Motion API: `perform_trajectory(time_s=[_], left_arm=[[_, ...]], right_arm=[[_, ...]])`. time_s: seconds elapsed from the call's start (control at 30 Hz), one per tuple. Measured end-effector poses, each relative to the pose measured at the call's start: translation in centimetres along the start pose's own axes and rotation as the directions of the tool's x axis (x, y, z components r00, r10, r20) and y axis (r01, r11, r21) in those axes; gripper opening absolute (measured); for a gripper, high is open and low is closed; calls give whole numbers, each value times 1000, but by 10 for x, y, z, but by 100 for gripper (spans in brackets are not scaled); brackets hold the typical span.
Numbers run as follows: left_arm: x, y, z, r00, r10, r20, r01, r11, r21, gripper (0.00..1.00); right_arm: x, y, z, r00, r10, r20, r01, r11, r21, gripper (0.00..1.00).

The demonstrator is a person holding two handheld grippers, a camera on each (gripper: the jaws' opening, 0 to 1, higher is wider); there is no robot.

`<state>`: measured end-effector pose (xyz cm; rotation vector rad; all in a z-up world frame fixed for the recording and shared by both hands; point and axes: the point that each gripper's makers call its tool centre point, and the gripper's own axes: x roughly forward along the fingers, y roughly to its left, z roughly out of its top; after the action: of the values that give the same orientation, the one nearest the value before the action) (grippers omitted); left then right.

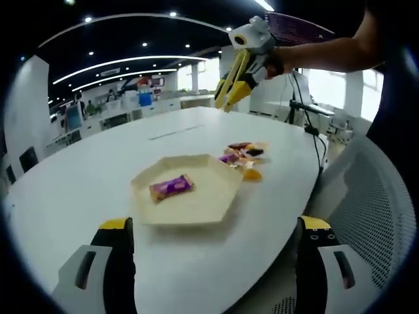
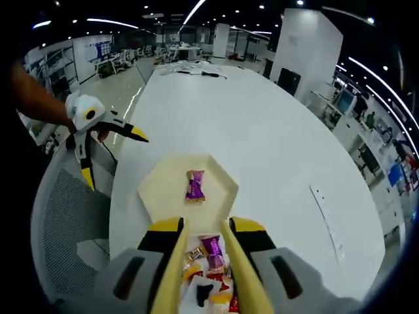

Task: Place the target food into the container with the food tongs after gripping and lifting it, then release it inside without dropping or visibly crushing the food.

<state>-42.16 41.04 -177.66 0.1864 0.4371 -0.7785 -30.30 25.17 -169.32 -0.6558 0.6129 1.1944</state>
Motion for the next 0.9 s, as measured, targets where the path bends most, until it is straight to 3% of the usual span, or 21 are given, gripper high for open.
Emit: perform_trajectory(time_s=[0.4,0.6,0.9], left_arm=[[2,-3,-7,1000,-14,-21,14,1000,11,100],[0,0,-6,1000,15,-21,-14,1000,23,100],[2,-3,-5,1000,-1,-27,2,999,32,100]], right_arm=[[-25,0,-53,998,-49,27,47,997,67,27],[-28,4,-69,998,-54,27,52,997,56,27],[-36,5,-91,998,-60,26,58,995,77,27]])
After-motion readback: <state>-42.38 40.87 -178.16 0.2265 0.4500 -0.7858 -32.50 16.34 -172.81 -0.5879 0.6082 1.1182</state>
